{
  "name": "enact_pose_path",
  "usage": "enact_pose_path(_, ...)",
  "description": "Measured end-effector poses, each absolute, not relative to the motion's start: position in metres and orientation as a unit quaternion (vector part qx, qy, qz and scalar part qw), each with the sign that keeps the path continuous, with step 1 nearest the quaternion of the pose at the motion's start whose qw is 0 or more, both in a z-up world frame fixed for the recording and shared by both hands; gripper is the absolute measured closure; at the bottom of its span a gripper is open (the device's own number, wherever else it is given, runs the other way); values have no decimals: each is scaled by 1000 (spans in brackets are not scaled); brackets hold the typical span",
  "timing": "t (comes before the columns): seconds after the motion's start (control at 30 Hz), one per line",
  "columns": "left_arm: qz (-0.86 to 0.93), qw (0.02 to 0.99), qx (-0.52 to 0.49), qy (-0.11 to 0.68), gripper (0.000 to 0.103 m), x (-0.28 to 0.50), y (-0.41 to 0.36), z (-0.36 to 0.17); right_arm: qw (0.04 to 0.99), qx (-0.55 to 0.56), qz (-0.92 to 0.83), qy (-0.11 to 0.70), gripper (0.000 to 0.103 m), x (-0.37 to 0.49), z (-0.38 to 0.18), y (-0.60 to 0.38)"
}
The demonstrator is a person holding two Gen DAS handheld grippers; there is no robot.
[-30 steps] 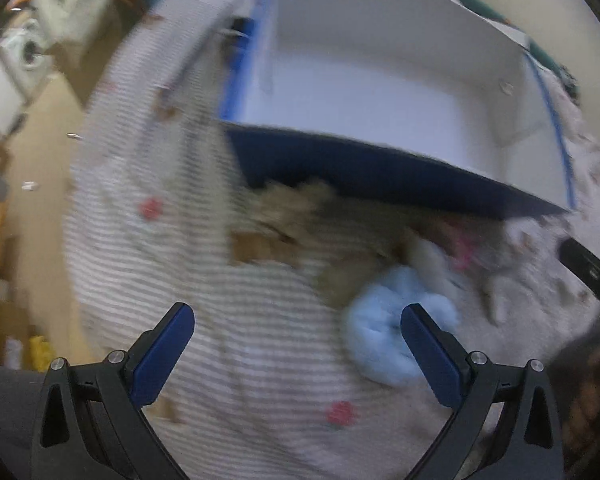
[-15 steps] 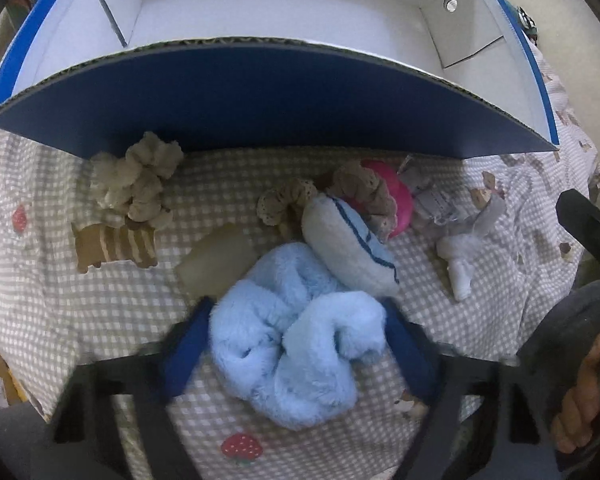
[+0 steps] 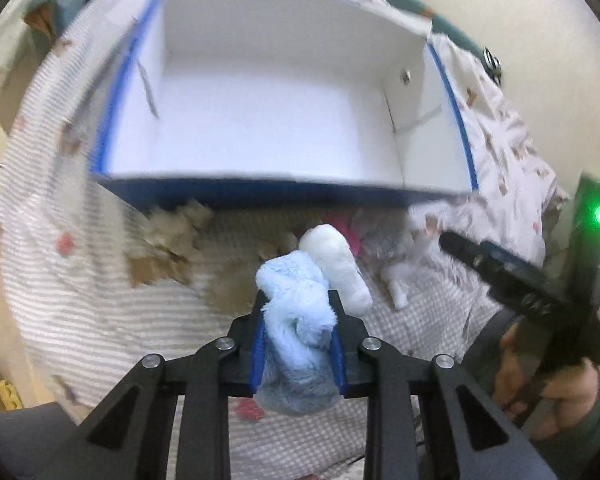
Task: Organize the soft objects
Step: 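Lift the blue scrunchie with the left tool while the right tool grasps the white sock, then carry the blue scrunchie and white sock into the box with both tools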
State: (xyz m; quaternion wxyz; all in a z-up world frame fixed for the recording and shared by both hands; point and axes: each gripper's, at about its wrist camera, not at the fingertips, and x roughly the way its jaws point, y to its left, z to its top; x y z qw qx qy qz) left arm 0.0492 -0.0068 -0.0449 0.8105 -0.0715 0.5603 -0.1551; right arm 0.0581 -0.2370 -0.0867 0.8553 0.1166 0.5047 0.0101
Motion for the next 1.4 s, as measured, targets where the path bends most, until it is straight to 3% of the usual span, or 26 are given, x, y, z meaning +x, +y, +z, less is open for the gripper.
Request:
enact_pose_path(0.2,-70,836,-81,538,79,52,44,-23,850,151,31,504,0,59,-88,-242)
enact_pose_path(0.4,-14,833,-101,543,79,54,60,-44,810,238,54,533,0,64,-106,-260)
enact_pose_path(0.5,-24,837,-97,539,79,52,55,-45,789,251,68,557,16,69,-118,-257)
enact_pose_path(0.7,-53,834,-94,541,79,47,37,-51,780,178,52,597,26,83,-135,-230)
enact_pose_path(0.93,-56,836,-99,536,79,46,35,-50,766,99,41,634,65,95,-164,-202)
enact_pose_path(1.23,-54,838,-105,533,79,44,38,-48,833,72,97,539,71,80,-112,-164)
enact_pose_path(1.4,-57,839,-91,534,79,45,32,-50,815,86,100,565,70,76,-127,-161)
